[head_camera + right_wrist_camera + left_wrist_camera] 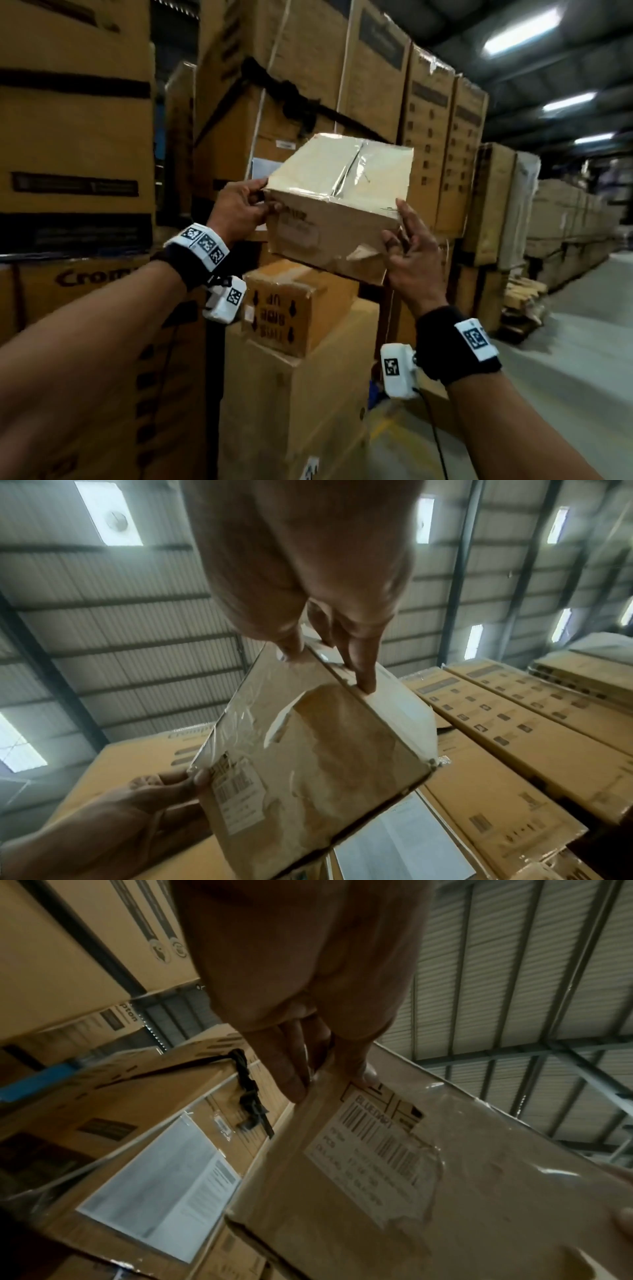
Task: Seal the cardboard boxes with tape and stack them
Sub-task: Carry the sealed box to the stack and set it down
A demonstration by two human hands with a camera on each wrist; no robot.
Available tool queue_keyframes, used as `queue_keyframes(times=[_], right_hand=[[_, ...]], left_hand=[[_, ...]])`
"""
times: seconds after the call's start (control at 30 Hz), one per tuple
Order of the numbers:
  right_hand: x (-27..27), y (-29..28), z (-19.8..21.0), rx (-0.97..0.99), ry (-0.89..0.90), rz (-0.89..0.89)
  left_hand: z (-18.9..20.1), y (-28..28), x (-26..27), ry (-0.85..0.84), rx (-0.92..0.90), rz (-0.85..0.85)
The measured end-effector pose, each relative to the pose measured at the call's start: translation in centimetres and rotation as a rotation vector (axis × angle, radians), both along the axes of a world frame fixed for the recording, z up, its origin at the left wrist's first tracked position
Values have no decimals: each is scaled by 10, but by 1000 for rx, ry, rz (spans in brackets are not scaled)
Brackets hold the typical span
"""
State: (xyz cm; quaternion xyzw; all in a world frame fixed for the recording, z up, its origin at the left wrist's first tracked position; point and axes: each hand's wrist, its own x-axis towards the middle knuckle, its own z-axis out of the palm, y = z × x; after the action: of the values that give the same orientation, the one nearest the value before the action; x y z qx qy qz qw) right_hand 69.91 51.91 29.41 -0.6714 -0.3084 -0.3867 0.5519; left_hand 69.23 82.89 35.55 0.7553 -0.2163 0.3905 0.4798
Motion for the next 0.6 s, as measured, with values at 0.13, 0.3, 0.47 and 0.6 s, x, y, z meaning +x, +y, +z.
queue_keyframes(times=[0.13, 0.3, 0.47, 0.6], right_hand=[[60, 50, 6, -19, 73, 48], [118, 95, 1, -7, 159, 60], [147, 110, 3, -72, 242, 50], [159, 110, -8, -168, 332, 36]], left_hand=[[16, 53, 55, 76, -24, 30], [16, 88, 117, 171, -56, 50], [-8, 113, 165, 251, -62, 96], [-33, 115, 186, 286, 33, 216]])
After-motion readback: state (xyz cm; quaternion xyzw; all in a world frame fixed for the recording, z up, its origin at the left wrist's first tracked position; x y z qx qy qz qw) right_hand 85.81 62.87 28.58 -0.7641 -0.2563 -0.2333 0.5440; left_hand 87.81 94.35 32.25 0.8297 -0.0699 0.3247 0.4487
